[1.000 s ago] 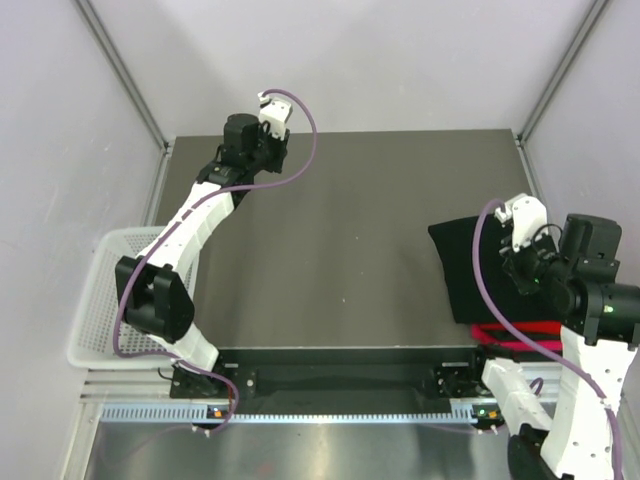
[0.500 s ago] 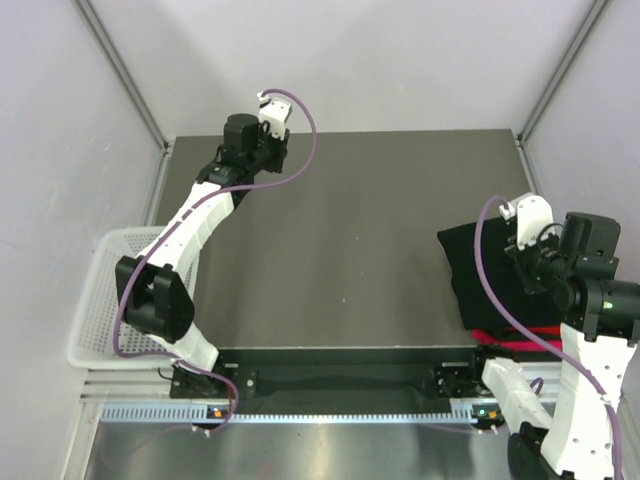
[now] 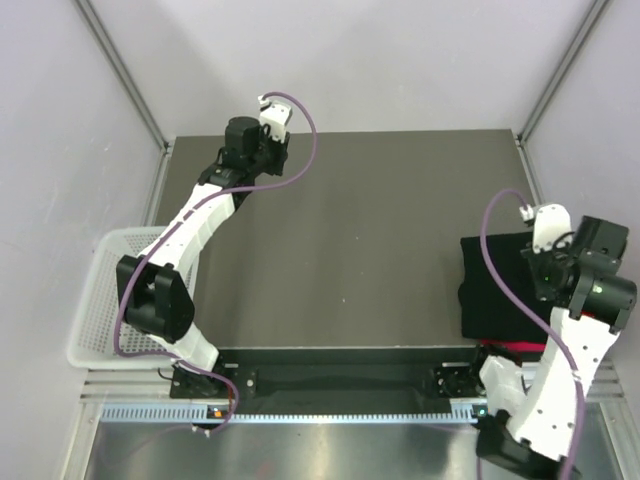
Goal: Fold and stack the t-shirts
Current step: Neatly place the folded tshirt to the corner
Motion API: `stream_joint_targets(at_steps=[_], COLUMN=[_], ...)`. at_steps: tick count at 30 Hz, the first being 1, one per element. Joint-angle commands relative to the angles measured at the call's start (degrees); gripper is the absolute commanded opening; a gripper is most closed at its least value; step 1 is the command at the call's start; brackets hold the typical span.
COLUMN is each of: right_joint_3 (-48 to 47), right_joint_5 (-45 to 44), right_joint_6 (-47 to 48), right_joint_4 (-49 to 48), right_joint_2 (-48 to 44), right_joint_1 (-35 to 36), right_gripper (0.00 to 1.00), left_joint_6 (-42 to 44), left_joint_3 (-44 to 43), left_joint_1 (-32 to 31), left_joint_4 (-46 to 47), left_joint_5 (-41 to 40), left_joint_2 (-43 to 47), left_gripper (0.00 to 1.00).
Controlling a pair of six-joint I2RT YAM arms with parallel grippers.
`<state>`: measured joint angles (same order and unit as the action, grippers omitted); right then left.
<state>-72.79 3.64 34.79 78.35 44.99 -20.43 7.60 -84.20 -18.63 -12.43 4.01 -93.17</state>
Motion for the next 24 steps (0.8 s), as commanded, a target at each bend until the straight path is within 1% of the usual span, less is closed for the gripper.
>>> stream_joint_targets(at_steps=[1,2,3,4,5,6,8,17,24], right_joint_3=[-0.4,-0.4,-0.7,-1.6,-2.3,-3.6,-4.1,-2.4,-0.4], right_joint_5=[6.1,10.9,13.5,15.8,19.3,20.6,21.4,20.4,18.2], right_joint_6=[9.0,13.9,16.5,21.4,23.6,25.8,28.3,26.0,20.7], right_joint_4=[-4.7,-4.4,-3.6,-1.5,-0.4,0.6,1.0,-4.9,-12.9], right_joint_2=[2.5,3.6,6.7,8.6,10.5,14.3,17.2,23.1,28.7], right_joint_1=[-12.6,-20.9,-25.1,-28.9,-32.4,-37.9,-40.3,-39.4,-37.2], right_gripper=[0.00,0.00,0.00,0.00,0.00,0.00,0.00,0.00,0.00], left_joint_6=[-0.6,-0.6,-0.6,-0.6,-0.5,-0.4,-0.5,-1.3,-1.2], left_joint_3=[0.1,0.4,0.6,0.8,1.1,1.3,1.6,1.2,1.7], left_joint_1=[0.2,0.2,0.2,0.2,0.1,0.1,0.1,0.2,0.2], left_joint_4=[3.5,3.6,3.9,4.1,4.2,4.5,4.7,4.3,4.3], left_joint_5=[0.1,0.2,0.3,0.3,0.4,0.4,0.7,2.1,2.1], left_joint_2=[0.6,0.6,0.6,0.6,0.6,0.4,0.2,-1.1,-0.9], left_gripper=[0.31,0.31,0.31,0.30,0.31,0.30,0.31,0.31,0.31])
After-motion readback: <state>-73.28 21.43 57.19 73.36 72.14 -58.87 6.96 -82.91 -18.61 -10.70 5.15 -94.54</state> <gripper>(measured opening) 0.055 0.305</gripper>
